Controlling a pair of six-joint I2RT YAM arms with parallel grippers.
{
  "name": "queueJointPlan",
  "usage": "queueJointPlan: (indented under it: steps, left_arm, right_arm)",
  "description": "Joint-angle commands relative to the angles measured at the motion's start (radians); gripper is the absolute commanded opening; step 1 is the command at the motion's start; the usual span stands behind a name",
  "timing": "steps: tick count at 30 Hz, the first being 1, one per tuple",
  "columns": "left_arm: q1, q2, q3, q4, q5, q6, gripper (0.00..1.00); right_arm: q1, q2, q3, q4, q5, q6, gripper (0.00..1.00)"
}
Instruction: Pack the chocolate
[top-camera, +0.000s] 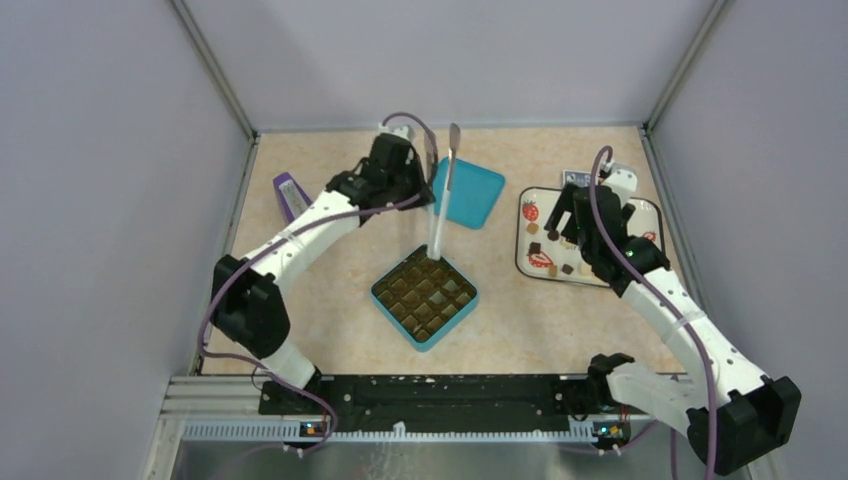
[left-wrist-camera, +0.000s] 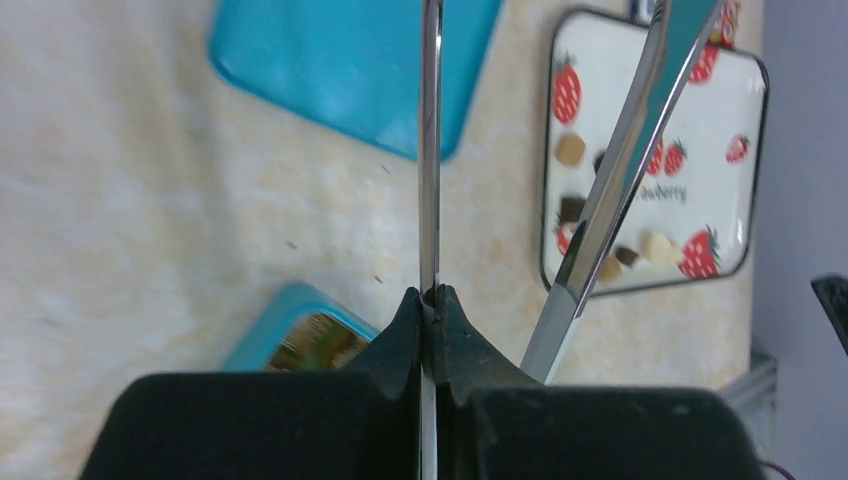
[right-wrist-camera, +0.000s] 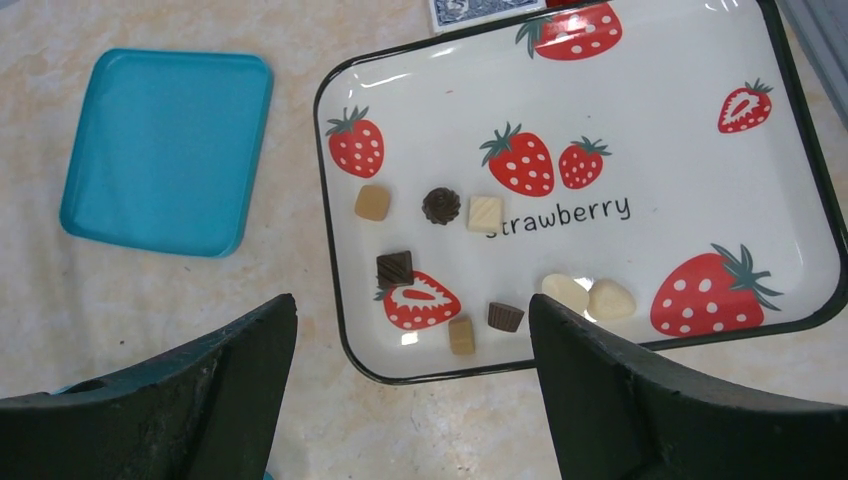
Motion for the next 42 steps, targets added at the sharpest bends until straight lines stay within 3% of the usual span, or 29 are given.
queueJointPlan:
  steps: [1, 7, 12, 19, 23, 30, 38, 42]
  left_arm:
    - [-0.127, -0.032, -0.128, 0.134, -0.039, -0.259, 0.0]
    - [-0.325, 0.057, -0.057, 0.082, -0.297, -0.364, 0.0]
    - [-0.427, 0.126, -0.055, 0.061, -0.452, -0.518, 0.0]
    - [-0.529, 0.306, 0.102, -0.103, -0.531, -0.622, 0.0]
    - [-0.535, 0.322, 0.091, -0.153, -0.506, -0.714, 0.0]
    - [-0.556, 0.317, 0.05, -0.147, -0.456, -0.708, 0.0]
    - [-0.559, 0.318, 0.041, -0.193, -0.398, -0.692, 0.53]
    - [-0.559, 0.294, 0.071, -0.208, -0.394, -0.627, 0.57]
  right_arm:
    - [-0.005, -0.048, 0.019, -0.013, 0.049, -0.01, 0.84]
    - [-0.005, -0.155, -0.005, -0.037, 0.063, -0.009, 0.83]
    - [-0.005, -0.256, -0.033, -0.069, 0.065, -0.024, 0.83]
    - [-0.005, -0.308, -0.041, -0.133, 0.063, -0.06, 0.83]
    - [-0.005, -0.316, -0.047, -0.147, 0.055, -0.072, 0.83]
    - [-0.005, -0.325, -0.075, -0.141, 0.044, -0.069, 0.83]
    - [-0.005, -0.302, -0.082, -0.123, 0.02, -0.052, 0.83]
    - [-0.005, -0.277, -0.081, -0.112, -0.009, -0.048, 0.83]
